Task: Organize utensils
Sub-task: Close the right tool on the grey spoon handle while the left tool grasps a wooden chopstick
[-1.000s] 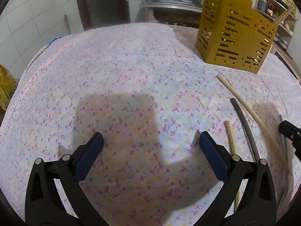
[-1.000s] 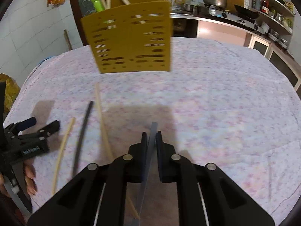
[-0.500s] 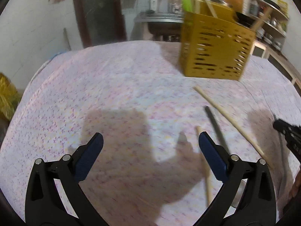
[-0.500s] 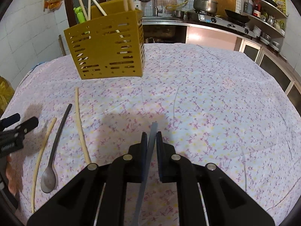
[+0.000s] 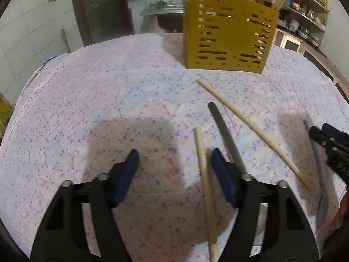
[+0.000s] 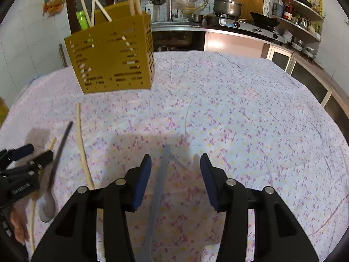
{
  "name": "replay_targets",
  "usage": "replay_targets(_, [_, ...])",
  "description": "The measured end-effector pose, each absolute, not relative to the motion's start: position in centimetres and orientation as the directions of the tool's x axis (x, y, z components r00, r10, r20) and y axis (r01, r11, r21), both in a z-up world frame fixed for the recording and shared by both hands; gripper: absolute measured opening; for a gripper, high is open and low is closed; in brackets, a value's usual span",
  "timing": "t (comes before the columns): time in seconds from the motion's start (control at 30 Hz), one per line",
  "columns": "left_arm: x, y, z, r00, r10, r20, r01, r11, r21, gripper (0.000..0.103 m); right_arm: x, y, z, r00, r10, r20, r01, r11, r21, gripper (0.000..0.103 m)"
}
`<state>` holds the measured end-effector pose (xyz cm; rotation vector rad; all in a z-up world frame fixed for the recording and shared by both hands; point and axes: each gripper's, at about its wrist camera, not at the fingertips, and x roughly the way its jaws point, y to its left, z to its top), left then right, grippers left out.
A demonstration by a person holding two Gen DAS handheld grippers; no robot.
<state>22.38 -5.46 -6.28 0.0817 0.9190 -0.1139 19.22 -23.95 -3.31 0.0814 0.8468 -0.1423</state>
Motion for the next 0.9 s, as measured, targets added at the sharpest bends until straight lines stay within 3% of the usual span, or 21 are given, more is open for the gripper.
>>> replay_targets(0.13, [22.3, -6.0, -6.1, 0.6, -0.065, -0.797, 0.136, 0.991, 0.022, 0.052, 19.4, -23.4, -3.9, 0.633, -0.103, -0.767, 0.166, 0.986, 0.004, 0.043])
replay_targets(0.27, [22.8, -6.5, -6.0, 0.586, -0.064, -0.808, 0.139, 0.99, 0.023, 0.036, 19.3, -23.0, -4.0, 0.631, -0.098, -0.769, 0.164, 0.986, 0.008, 0.034])
replay_targets(0.47, [23.1, -7.1, -6.0, 0.58, -0.051, -0.813, 0.151, 0.988, 0.045, 0.027, 19.5, -23.2, -4.1, 0.63, -0.085, -0.772, 0.173, 0.984, 0.033, 0.028])
replay_targets(0.7, [23.2, -6.8, -5.9, 0.586, -0.052, -0.809, 0.146, 0.988, 0.042, 0.013, 19.7, -22.9, -4.2, 0.631, -0.091, -0.771, 0.169, 0.985, 0.022, 0.011])
replay_targets(0.77, [23.1, -6.8, -5.9, 0.59, -0.05, -0.806, 0.15, 0.988, 0.048, 0.008, 19.7, -22.7, -4.1, 0.633, -0.088, -0.769, 0.168, 0.985, 0.026, 0.009])
replay_targets(0.9, [23.1, -6.5, -5.9, 0.588, -0.065, -0.806, 0.151, 0.988, 0.03, 0.007, 19.5, -22.9, -4.0, 0.644, -0.074, -0.762, 0.169, 0.985, 0.046, 0.008])
